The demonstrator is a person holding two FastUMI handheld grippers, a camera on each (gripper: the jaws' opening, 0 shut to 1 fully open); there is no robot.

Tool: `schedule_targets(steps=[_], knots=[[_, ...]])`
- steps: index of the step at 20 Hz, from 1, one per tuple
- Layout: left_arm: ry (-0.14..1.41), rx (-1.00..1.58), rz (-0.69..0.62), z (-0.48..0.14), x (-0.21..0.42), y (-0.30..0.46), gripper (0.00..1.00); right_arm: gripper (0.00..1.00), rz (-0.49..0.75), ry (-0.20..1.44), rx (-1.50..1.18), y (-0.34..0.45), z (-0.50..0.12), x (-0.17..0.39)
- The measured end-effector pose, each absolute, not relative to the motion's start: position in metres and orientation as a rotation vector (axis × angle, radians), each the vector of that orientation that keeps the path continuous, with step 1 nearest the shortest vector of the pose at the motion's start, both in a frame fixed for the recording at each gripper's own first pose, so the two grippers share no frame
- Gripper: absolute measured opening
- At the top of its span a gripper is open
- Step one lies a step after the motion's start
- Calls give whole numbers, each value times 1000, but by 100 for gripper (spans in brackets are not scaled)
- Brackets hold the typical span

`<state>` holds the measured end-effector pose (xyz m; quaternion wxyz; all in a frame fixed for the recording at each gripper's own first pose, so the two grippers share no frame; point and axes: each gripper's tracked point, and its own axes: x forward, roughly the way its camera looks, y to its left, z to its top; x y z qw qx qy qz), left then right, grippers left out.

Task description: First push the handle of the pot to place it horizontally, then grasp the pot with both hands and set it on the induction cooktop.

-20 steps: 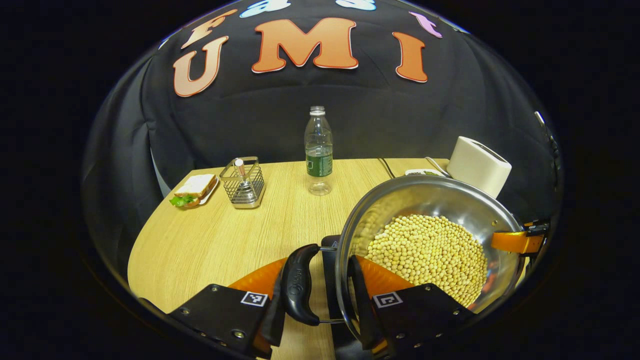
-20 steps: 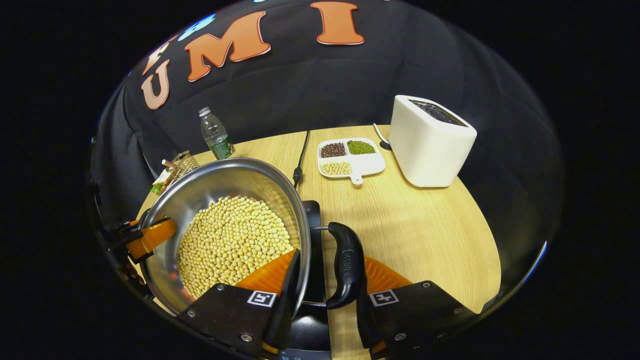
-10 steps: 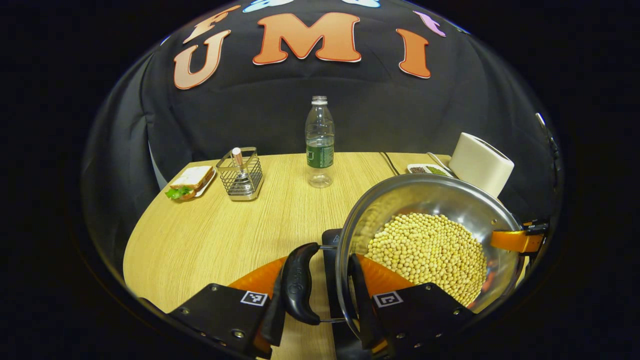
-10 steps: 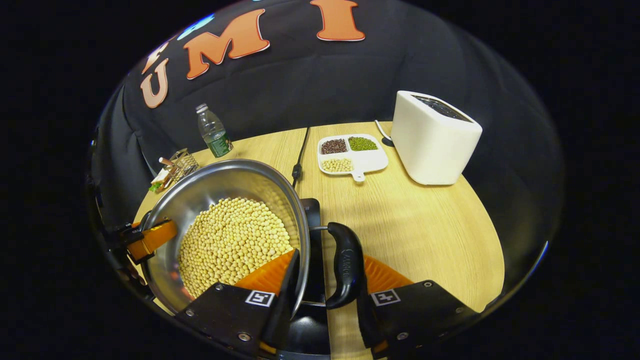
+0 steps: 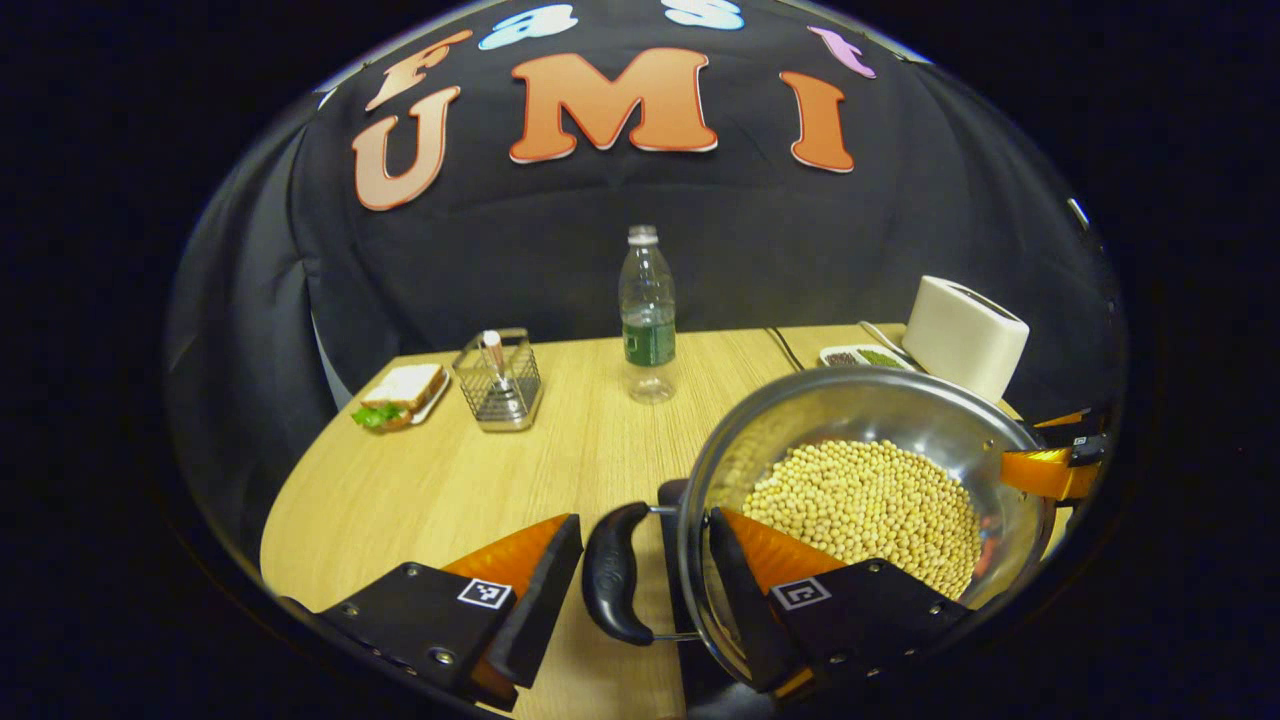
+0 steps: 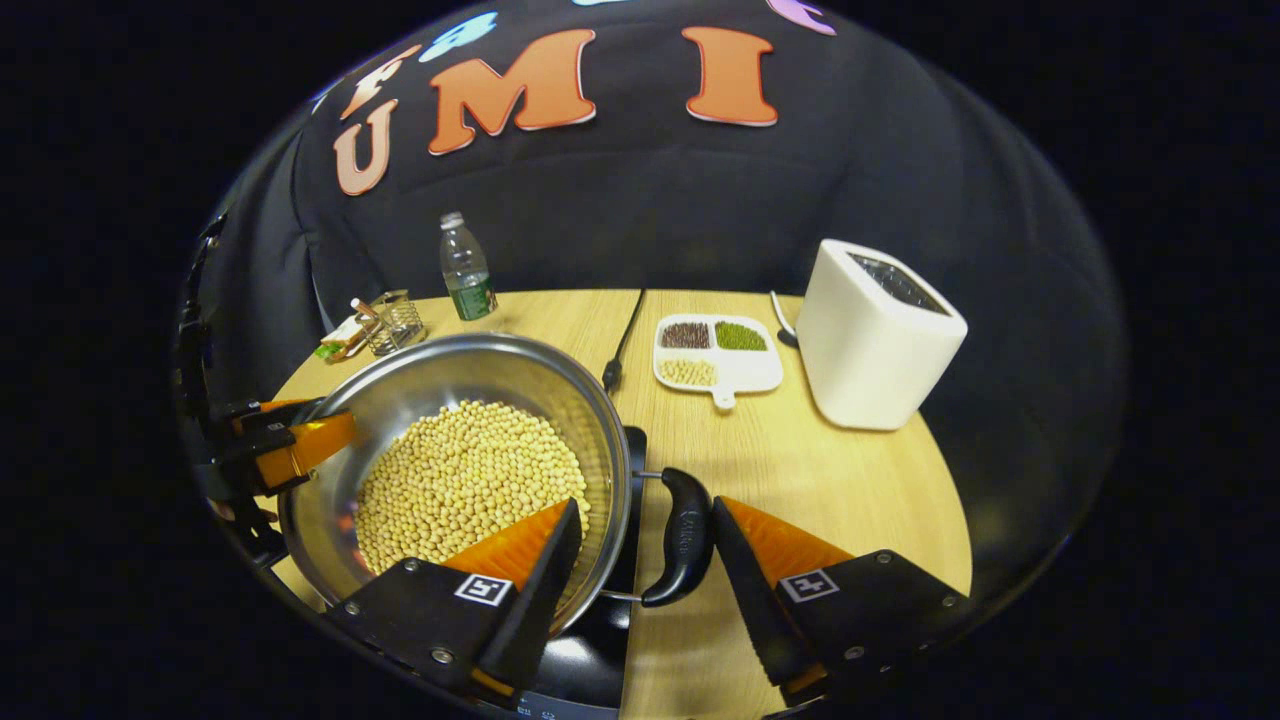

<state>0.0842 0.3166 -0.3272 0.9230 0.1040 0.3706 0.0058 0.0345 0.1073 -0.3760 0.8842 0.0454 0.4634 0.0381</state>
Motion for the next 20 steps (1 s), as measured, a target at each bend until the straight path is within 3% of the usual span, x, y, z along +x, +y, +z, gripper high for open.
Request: schedule_targets(steps=[3, 9, 10, 11, 16, 17, 20], knots=[[640, 236, 35, -275, 98, 318, 78, 93, 83, 839, 82, 95, -317, 48], [383, 201, 62, -153, 112, 313, 78, 94, 124, 609, 81, 93, -211, 60], [355, 176, 60, -135, 113, 313, 78, 99, 132, 576, 81, 93, -193, 62], [328, 153, 60, -118, 115, 313, 78, 94, 140, 545, 83, 94, -178, 61], [180, 96, 83, -27, 104, 325, 78, 93, 179, 371, 117, 92, -98, 68], [152, 93, 86, -11, 101, 327, 78, 98, 181, 341, 117, 90, -83, 68], [62, 88, 90, 41, 92, 332, 77, 98, 196, 248, 143, 88, -41, 65]])
